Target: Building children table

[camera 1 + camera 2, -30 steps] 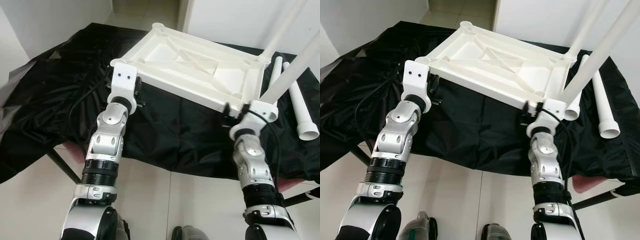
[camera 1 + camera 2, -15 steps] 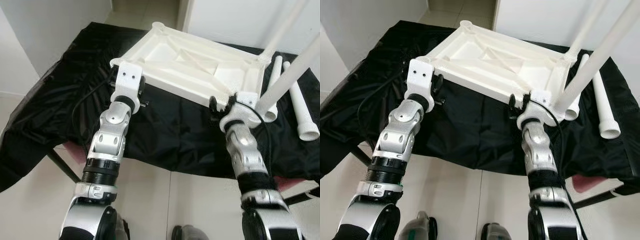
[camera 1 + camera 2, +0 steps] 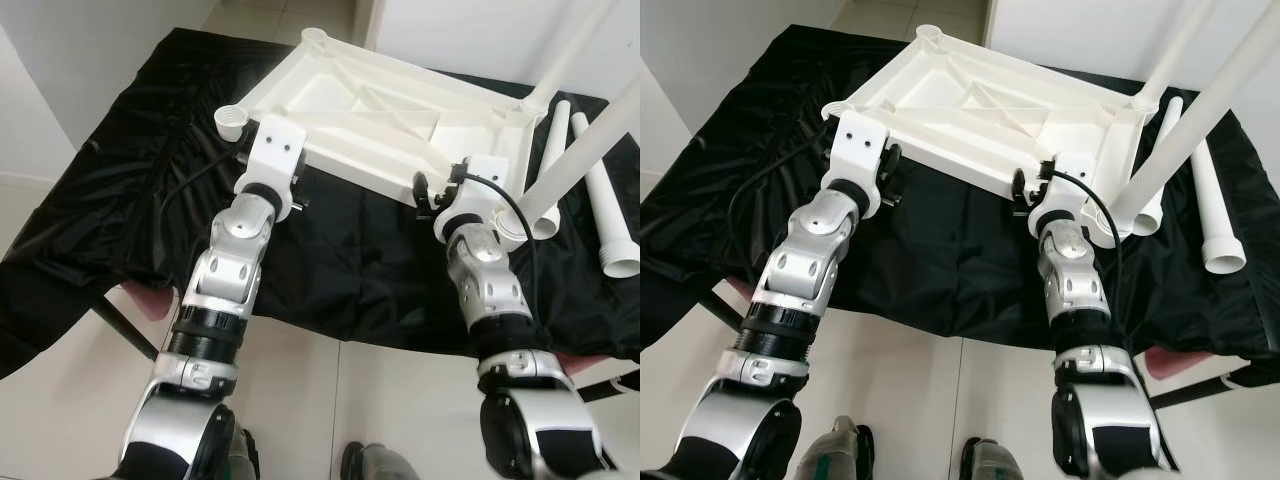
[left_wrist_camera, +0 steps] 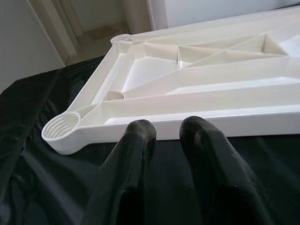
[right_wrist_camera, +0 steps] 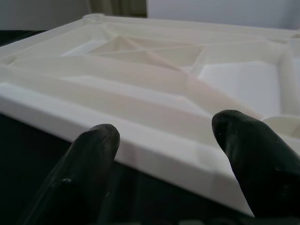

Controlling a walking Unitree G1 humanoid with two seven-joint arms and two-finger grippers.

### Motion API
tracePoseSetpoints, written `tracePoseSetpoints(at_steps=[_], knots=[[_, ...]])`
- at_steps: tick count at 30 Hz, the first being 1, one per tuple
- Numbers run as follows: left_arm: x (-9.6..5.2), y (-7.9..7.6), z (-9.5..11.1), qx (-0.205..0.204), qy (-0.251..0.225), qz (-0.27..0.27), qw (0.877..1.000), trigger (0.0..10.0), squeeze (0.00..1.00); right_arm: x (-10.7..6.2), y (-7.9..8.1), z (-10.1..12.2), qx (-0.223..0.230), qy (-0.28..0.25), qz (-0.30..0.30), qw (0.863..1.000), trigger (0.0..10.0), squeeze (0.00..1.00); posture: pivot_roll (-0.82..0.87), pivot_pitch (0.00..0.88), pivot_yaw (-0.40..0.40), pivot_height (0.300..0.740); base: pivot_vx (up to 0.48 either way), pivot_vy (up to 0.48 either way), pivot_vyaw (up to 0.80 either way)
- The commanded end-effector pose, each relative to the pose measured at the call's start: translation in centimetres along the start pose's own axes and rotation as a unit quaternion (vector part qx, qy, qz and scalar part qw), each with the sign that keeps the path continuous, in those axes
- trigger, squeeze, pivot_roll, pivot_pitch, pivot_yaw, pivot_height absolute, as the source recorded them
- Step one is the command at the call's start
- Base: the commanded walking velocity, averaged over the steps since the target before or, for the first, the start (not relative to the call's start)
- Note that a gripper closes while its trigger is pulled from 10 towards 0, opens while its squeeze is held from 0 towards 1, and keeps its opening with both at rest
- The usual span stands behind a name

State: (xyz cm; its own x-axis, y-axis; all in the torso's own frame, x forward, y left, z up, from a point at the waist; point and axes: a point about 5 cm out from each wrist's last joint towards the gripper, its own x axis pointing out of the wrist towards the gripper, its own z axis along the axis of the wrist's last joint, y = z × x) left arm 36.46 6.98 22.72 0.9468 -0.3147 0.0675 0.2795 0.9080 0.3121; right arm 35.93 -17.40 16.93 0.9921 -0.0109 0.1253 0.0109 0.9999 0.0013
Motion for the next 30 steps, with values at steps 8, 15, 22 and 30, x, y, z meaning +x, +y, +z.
tracePoseSetpoints(at_steps=[8,15,22,30], knots=[[3.0,-1.8,0.1,0.053,0.038,-0.062,0.996,10.0,0.0,-4.1,-0.3,-1.6,0.01,0.002,0.005,1.0,10.0,0.0,-0.01,0.183,0.02,0.74,0.0,0.0,0.0],[4.2,-3.2,0.2,0.051,0.06,-0.095,0.992,10.0,0.0,-6.6,-0.6,-1.3,0.01,-0.013,0.014,1.0,10.0,0.0,-0.06,0.185,0.056,0.74,0.0,0.0,0.0],[5.0,-4.1,1.0,0.025,0.072,-0.111,0.991,10.0,0.0,-9.2,0.2,-0.2,0.031,-0.044,0.04,0.998,10.0,0.0,-0.1,0.2,0.081,0.74,0.0,0.0,0.0],[5.8,-3.0,3.3,-0.003,0.043,-0.095,0.995,10.0,0.0,-11.6,1.2,2.0,0.061,-0.088,0.097,0.99,10.0,0.0,-0.12,0.2,0.077,0.74,0.0,0.0,0.0]])
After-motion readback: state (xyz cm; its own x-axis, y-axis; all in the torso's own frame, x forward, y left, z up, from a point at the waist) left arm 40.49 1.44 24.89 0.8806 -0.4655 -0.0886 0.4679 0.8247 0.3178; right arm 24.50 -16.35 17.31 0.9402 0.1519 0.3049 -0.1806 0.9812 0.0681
